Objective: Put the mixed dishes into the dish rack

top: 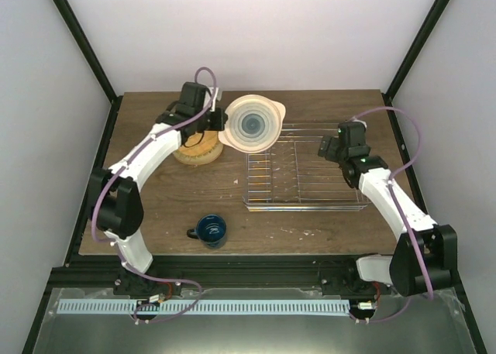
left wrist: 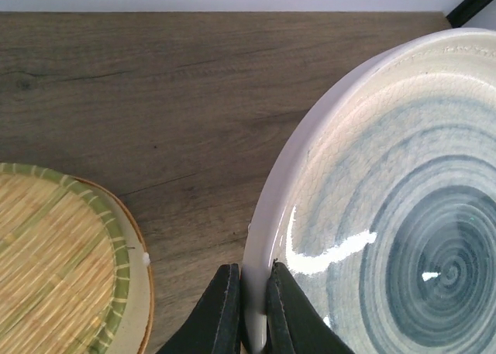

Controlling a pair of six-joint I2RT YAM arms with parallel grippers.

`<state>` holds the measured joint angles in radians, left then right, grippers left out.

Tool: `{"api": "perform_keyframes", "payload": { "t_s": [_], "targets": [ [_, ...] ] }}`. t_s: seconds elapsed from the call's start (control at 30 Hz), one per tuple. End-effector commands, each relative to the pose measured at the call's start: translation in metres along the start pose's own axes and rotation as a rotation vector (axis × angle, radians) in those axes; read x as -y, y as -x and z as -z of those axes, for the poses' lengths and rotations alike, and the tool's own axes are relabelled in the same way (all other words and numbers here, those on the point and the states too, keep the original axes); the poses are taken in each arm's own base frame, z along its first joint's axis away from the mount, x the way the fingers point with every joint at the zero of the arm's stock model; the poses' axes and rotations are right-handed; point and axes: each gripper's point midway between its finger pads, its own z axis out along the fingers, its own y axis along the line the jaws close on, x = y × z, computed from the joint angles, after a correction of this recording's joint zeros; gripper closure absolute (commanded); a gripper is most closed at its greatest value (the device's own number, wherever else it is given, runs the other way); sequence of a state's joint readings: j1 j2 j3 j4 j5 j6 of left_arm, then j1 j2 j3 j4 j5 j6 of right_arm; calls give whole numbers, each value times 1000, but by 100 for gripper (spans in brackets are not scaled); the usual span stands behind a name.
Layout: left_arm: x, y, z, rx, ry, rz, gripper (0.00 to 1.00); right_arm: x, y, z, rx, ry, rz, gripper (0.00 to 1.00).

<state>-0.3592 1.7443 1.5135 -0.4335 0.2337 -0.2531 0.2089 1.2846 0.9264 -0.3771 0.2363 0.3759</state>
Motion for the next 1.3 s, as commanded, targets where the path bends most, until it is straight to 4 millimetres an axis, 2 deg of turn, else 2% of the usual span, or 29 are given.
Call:
{"api": "perform_keyframes", "payload": {
  "t_s": [0.0,0.2,0.37,0.57,0.9,1.27],
  "targets": [
    [35,42,6,149,-4,-66,100,37,13,9,63,-122,-61,0],
    [59,45,-2,206,62,-145,100,63,32,21,124,-189,-77,0],
    [86,46,-6,280,73,-237,100,64,32,20,122,-187,-70,0],
    [97,46,-7,389,120,-316,100,61,31,18,130,-168,-57,0],
    [115,61,18,618,178,-439,100,62,28,14,129,-175,-46,0],
    [129,66,38,726,169,-449,100,64,28,14,138,-181,-42,0]
  ]
}}
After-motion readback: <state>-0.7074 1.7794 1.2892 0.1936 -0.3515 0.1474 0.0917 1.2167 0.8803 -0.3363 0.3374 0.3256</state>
